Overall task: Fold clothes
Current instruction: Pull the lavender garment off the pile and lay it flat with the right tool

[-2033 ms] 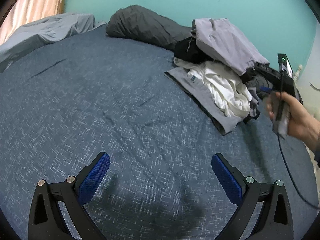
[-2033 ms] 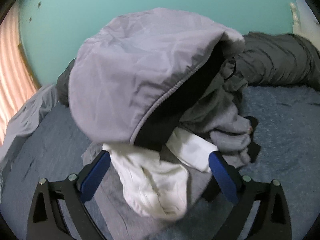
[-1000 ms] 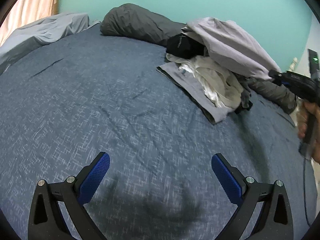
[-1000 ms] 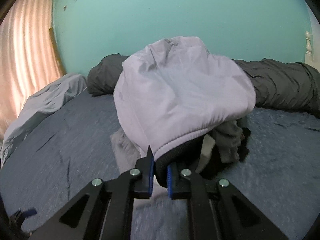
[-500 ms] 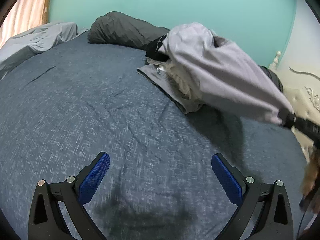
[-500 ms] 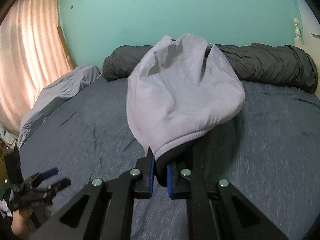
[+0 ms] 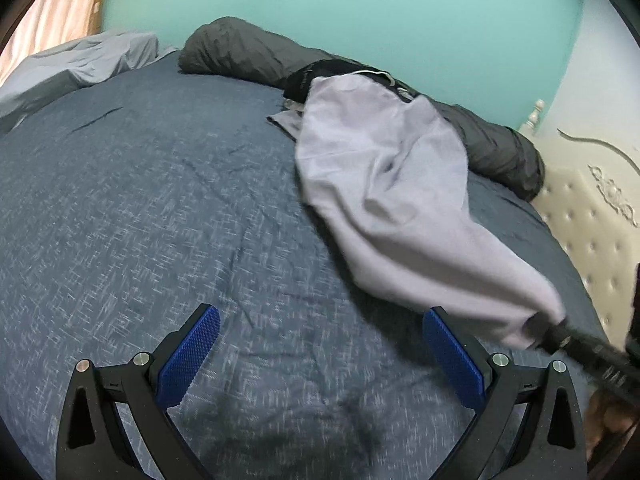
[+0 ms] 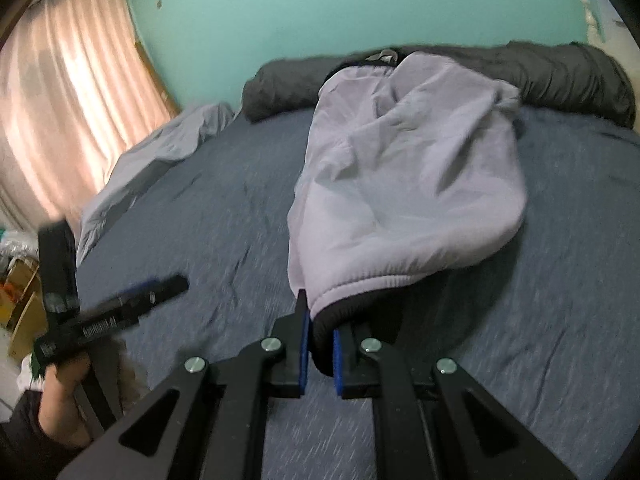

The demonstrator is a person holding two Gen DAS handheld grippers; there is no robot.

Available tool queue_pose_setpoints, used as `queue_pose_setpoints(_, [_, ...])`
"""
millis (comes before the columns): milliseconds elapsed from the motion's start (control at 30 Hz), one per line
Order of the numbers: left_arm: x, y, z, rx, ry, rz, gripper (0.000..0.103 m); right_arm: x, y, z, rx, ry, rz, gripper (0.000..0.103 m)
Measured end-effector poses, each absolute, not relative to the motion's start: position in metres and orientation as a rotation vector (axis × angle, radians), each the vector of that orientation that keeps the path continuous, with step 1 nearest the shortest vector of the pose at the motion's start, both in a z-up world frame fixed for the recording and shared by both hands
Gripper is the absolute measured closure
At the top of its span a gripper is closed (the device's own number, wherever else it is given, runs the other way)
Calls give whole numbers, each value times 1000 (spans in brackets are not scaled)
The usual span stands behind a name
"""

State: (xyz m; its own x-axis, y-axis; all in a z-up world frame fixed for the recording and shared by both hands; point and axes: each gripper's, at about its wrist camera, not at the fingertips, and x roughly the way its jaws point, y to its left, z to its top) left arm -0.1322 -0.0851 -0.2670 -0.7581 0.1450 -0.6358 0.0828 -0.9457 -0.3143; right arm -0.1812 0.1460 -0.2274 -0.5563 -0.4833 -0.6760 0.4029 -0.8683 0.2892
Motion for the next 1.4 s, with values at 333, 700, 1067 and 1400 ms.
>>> queue_pose_setpoints(333, [-130,-77,-278,-1067,-444,2830,0,-186,174,-235,1247,-104,-2439,60])
queue_pose_setpoints(700, [-133,-73,-285,-1081,-431,2802,0,-181,202,-282,1431,30,-2457,43])
queue_pose_setpoints(1067, [-134,-84,-285,-1060,-452,2837,0,-197,194,-334,1567,52,-2390,44])
queue_pose_setpoints(1400, [-141,-83,-294,-1115,-409,2829,0,-223,172,-323,1402,-92,-2369,84])
